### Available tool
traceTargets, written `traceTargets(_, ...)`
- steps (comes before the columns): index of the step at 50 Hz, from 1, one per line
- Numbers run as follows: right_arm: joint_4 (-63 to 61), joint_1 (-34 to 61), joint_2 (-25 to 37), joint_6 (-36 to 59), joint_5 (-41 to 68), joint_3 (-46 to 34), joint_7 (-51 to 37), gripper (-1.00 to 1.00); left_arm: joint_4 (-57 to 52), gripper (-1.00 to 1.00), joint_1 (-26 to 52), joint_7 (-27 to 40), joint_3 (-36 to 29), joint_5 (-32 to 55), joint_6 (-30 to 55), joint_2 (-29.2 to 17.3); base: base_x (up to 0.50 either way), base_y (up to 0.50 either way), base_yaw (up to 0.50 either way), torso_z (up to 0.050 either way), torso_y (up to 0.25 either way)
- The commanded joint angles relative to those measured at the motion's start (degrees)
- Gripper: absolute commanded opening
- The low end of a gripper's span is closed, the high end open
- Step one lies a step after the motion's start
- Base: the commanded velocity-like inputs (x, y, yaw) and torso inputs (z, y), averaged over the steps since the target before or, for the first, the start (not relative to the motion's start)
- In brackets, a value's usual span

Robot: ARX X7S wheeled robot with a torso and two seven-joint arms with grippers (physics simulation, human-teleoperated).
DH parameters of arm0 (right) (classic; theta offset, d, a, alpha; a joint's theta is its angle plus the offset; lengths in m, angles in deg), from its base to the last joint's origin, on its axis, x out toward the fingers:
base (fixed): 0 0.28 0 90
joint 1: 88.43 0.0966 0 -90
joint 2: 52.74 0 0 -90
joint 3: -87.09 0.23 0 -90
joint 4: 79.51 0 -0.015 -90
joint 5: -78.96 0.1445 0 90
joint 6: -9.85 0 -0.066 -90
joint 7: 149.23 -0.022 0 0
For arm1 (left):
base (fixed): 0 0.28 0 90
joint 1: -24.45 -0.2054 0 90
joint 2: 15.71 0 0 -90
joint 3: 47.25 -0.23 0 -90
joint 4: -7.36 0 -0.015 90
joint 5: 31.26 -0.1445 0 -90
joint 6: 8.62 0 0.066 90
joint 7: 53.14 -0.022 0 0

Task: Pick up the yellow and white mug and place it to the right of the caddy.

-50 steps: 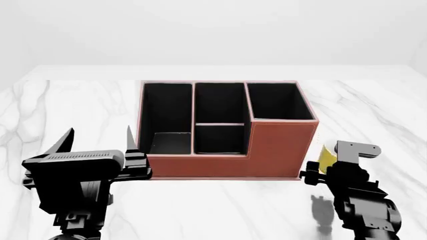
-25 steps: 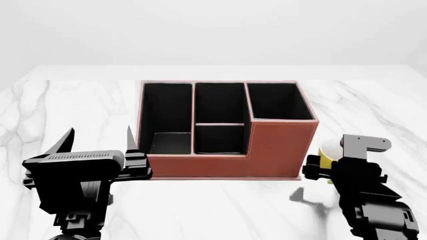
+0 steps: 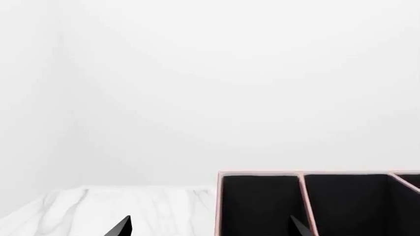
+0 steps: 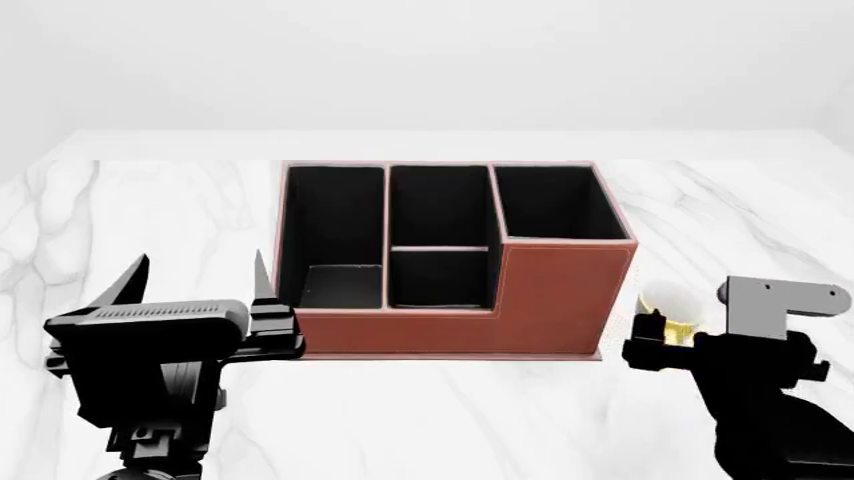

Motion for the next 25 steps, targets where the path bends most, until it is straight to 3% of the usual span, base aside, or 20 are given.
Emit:
traceTargets(1,-17.7,-7.6,-0.3,5.6,3.1,6.0,-2.0,1.00,0.3,1.00,0.0,-0.6,0.1,0.4,-0.4,0.2,0.00,0.00,0.00,0.000,0.000)
traceTargets(25,-47.2,-18.2,-1.0,14.1,12.0,16.9,-7.5,1.00,0.0,1.00,-0.4,0.0,-0.1,0.7,-0.8,-0.3,0.00,0.00,0.00,0.000,0.000)
